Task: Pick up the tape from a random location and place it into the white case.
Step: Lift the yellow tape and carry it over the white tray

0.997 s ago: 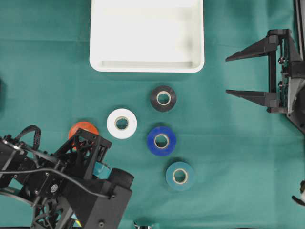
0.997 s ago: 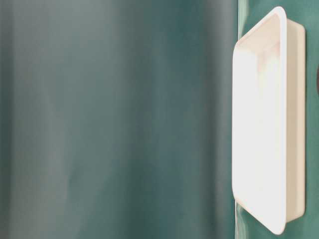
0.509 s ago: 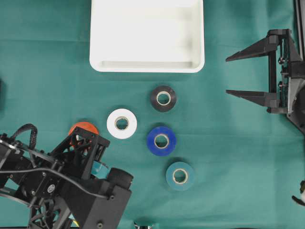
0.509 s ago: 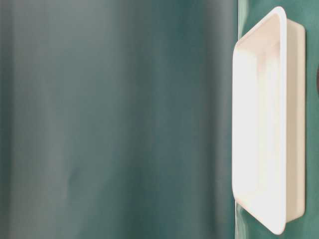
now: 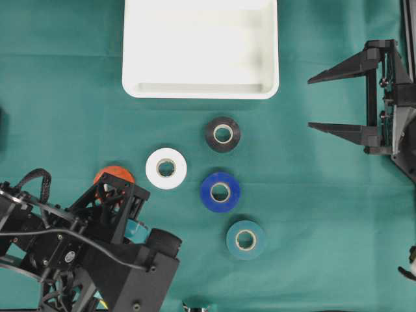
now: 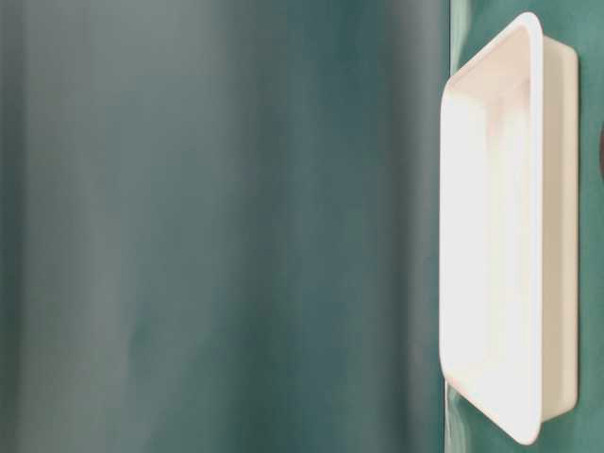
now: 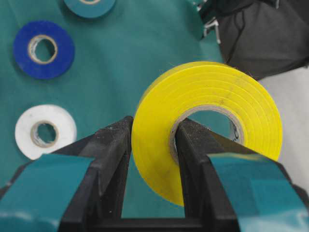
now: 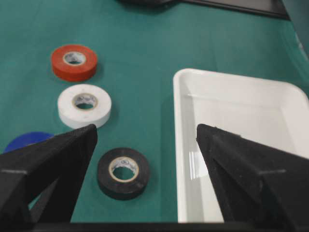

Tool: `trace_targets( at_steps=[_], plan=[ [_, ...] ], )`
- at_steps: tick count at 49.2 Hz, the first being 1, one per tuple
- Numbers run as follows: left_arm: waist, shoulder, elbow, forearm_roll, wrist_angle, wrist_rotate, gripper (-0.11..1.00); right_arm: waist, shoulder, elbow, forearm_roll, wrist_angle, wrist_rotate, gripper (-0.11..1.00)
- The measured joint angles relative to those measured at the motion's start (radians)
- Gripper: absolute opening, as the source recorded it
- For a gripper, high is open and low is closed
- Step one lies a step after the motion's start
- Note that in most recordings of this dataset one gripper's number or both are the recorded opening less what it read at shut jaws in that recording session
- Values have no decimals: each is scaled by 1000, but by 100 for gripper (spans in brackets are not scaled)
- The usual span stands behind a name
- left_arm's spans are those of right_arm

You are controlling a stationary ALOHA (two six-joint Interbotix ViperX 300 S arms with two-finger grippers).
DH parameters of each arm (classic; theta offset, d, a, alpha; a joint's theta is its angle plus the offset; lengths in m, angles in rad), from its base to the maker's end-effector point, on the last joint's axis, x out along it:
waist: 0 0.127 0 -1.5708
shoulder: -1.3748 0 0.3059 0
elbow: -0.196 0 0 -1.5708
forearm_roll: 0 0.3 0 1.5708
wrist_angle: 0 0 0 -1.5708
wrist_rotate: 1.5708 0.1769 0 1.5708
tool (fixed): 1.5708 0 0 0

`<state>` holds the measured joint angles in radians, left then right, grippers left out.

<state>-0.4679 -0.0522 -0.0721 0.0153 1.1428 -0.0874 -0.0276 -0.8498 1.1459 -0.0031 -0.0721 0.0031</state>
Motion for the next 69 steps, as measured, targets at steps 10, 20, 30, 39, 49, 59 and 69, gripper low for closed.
trace_targets(
  at_steps=[10,20,30,39,49,59,69],
  plan=[
    [67,-6,57,0,0,-2,23,0,0,2,0,-2,0,92],
    [181,-44,130,0,-8,-2,23,0,6,2,0,-2,0,92],
    [318,-103,204,2,-17,-2,23,0,17,2,0,-3,0,92],
    [425,-144,250,2,-23,-2,23,-2,20,2,0,-5,0,92],
    [543,-181,287,2,-28,-2,23,-2,20,2,0,-5,0,92],
    [644,-212,316,2,-37,2,23,0,20,2,0,-3,0,92],
    [655,-216,319,2,-67,35,23,-2,20,2,0,-3,0,92]
  ],
)
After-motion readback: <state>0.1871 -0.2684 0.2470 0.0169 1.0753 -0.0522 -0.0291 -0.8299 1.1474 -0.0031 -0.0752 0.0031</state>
